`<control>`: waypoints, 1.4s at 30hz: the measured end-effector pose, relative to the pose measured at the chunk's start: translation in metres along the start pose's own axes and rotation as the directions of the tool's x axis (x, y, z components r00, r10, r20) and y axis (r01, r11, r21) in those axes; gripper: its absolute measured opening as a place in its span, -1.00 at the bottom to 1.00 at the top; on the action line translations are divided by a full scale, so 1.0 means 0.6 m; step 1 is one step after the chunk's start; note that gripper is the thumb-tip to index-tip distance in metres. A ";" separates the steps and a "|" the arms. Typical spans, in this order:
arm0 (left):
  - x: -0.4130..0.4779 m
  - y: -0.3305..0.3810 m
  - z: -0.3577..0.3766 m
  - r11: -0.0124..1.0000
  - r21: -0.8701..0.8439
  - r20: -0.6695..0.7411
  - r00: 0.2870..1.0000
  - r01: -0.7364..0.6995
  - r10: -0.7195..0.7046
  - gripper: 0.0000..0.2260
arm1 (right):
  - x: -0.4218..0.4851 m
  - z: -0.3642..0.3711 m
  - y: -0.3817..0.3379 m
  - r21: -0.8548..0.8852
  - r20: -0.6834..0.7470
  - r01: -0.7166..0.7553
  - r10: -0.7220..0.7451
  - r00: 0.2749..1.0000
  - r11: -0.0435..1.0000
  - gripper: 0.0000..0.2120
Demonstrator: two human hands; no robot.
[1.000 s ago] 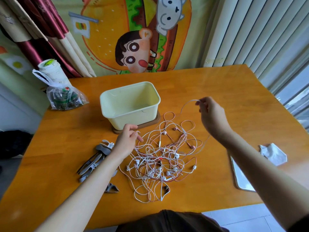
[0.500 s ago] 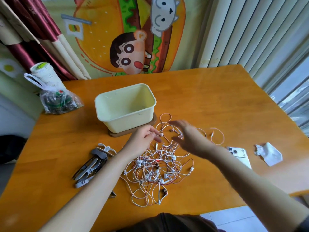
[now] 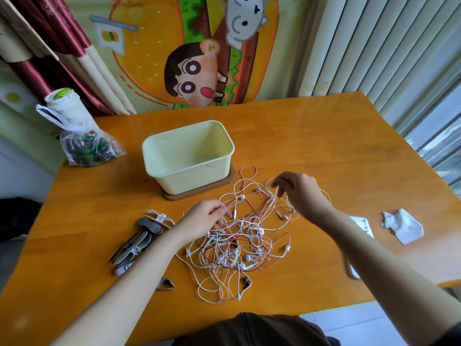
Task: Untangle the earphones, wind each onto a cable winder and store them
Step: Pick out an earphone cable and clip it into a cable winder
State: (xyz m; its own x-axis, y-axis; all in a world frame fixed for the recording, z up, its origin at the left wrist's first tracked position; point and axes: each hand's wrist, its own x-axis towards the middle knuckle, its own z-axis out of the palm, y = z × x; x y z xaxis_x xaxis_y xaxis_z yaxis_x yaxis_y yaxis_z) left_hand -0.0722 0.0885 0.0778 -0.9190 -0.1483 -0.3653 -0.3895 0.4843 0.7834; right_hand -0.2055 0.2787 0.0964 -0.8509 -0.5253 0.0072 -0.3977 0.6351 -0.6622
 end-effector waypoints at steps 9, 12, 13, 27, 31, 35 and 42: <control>0.001 -0.010 0.000 0.995 0.098 -0.043 0.999 0.012 -0.008 -0.80 | 0.003 0.007 0.056 -0.165 0.191 -0.219 0.249 0.950 0.962 -0.77; -0.001 -0.003 0.005 0.987 0.157 -0.005 1.000 -0.019 0.020 -0.81 | -0.017 0.025 0.048 -0.355 0.405 -0.089 0.239 0.883 0.931 -0.64; -0.001 -0.001 0.009 0.985 0.169 0.012 1.000 -0.030 0.029 -0.82 | -0.025 0.032 0.040 -0.316 0.446 -0.016 0.163 0.880 0.949 -0.53; -0.017 -0.008 0.048 0.971 0.232 -0.063 0.995 -0.060 0.077 -0.83 | -0.060 0.124 -0.047 0.058 0.493 0.058 -0.079 0.867 0.997 -0.76; -0.029 -0.038 0.047 0.965 0.254 -0.112 0.989 -0.066 0.097 -0.73 | -0.056 0.133 -0.045 0.009 0.527 0.101 -0.090 0.845 0.995 -0.78; -0.046 -0.104 0.030 0.948 0.319 -0.273 0.958 0.007 0.085 -0.74 | -0.055 0.141 -0.040 0.019 0.529 0.072 -0.071 0.846 0.997 -0.77; -0.092 -0.245 0.013 0.695 0.527 -0.338 0.871 0.489 -0.356 -0.69 | -0.057 0.150 -0.038 0.041 0.541 0.041 -0.057 0.839 0.998 -0.76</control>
State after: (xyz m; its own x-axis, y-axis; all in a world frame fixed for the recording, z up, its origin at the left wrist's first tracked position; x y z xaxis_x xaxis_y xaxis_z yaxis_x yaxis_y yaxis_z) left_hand 0.0364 0.0322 -0.0206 -0.6824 -0.5933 -0.4270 -0.6879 0.7188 0.1006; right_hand -0.1362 0.2311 0.0437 -0.5054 -0.7834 -0.3617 -0.4178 0.5890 -0.6918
